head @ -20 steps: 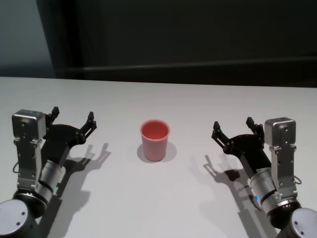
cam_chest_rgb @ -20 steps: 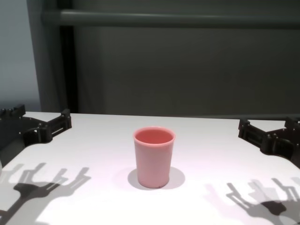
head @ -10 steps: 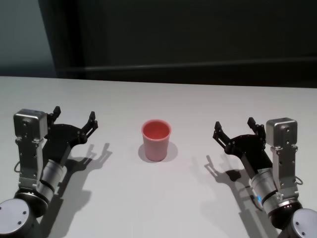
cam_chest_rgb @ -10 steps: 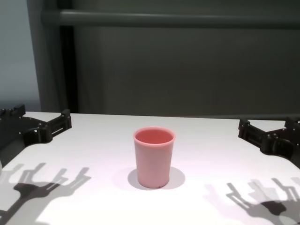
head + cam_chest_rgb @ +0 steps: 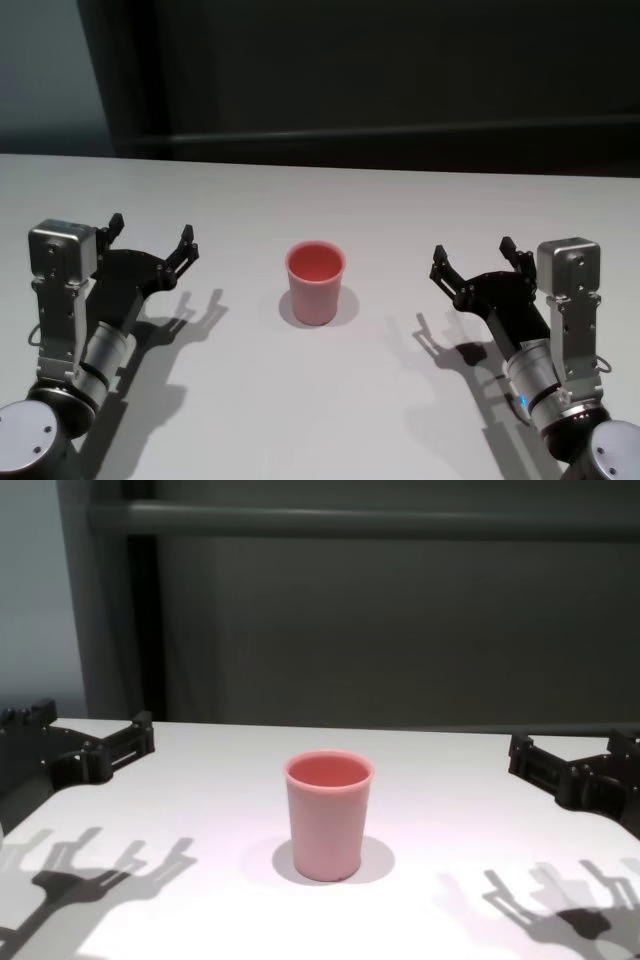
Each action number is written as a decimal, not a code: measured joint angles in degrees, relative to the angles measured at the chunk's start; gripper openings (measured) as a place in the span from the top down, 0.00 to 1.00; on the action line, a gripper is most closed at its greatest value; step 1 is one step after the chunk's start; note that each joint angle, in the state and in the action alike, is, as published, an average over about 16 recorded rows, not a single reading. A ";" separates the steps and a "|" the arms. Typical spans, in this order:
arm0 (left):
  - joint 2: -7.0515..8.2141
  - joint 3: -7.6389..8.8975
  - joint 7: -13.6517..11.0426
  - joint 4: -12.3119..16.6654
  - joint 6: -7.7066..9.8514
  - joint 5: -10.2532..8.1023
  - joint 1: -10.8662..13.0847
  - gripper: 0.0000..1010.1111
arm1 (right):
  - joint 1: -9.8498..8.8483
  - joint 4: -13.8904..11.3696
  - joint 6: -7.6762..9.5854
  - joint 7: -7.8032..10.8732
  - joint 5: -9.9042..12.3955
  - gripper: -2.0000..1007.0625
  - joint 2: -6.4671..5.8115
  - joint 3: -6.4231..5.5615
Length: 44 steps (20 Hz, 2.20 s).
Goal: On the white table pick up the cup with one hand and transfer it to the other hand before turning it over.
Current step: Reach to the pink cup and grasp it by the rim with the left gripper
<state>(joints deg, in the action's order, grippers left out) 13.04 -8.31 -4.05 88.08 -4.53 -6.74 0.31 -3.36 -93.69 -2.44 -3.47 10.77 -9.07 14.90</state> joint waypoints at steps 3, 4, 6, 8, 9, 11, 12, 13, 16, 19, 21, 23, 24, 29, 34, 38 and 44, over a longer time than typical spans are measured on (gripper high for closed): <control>0.75 0.09 -0.86 0.74 0.20 0.98 -0.09 0.01 | 0.00 0.00 0.00 0.00 0.00 0.01 0.00 0.00; 1.07 0.13 -1.19 1.06 0.31 1.37 -0.12 0.01 | 0.00 0.00 0.00 0.00 0.00 0.01 0.00 0.00; 1.79 0.24 -1.95 1.80 0.59 2.22 -0.22 0.01 | 0.00 0.00 0.00 0.00 0.00 0.01 0.00 0.00; 2.63 0.37 -2.83 2.67 0.95 3.11 -0.34 0.01 | 0.00 0.00 0.00 0.00 0.00 0.01 0.00 0.00; 3.11 0.42 -3.33 3.17 1.17 3.58 -0.44 0.01 | 0.00 0.00 0.00 0.00 0.00 0.01 0.00 0.00; 4.18 0.53 -4.41 4.23 1.70 4.52 -0.68 0.01 | 0.00 0.00 0.00 0.00 0.00 0.01 0.00 0.00; 4.72 0.58 -4.96 4.76 1.97 4.97 -0.82 0.01 | 0.00 0.00 0.00 0.00 0.00 0.01 0.00 0.00; 5.30 0.62 -5.57 5.32 2.27 5.42 -1.00 0.01 | 0.00 0.00 0.00 0.00 0.00 0.01 0.00 0.00; 7.04 0.68 -7.49 6.92 3.14 6.62 -1.67 0.01 | 0.00 0.00 0.00 0.00 0.00 0.00 0.00 0.00; 8.87 0.54 -9.67 8.35 4.04 7.67 -2.68 0.01 | 0.00 0.00 0.00 0.00 0.00 0.00 0.00 0.00; 10.17 0.26 -11.26 9.21 4.59 8.37 -3.55 0.01 | 0.00 0.00 0.00 0.00 0.00 0.00 0.00 0.00; 11.52 -0.18 -12.86 9.96 5.10 9.12 -4.56 0.01 | 0.00 0.00 0.00 0.00 0.00 0.00 0.00 0.00; 12.25 -0.48 -13.70 10.31 5.34 9.55 -5.13 0.01 | 0.00 0.00 0.00 0.00 0.00 0.00 0.00 0.00; 15.96 -2.66 -17.79 11.67 6.31 11.93 -8.44 0.01 | 0.00 0.00 0.00 0.00 0.00 0.00 0.00 0.00; 19.90 -5.90 -22.12 12.77 7.02 14.88 -12.50 0.01 | 0.00 0.00 0.00 0.00 0.00 0.01 0.00 0.00; 22.78 -8.89 -25.75 13.25 7.24 17.22 -16.02 0.01 | 0.00 0.00 0.00 0.00 0.00 0.01 0.00 0.00; 26.11 -13.59 -31.38 13.14 6.82 20.18 -21.65 0.01 | 0.00 0.00 0.00 0.00 0.00 0.01 0.00 0.00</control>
<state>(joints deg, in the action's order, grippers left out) 39.15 -21.90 -35.43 101.22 2.30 13.44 -21.34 -3.36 -93.68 -2.44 -3.47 10.77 -9.07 14.90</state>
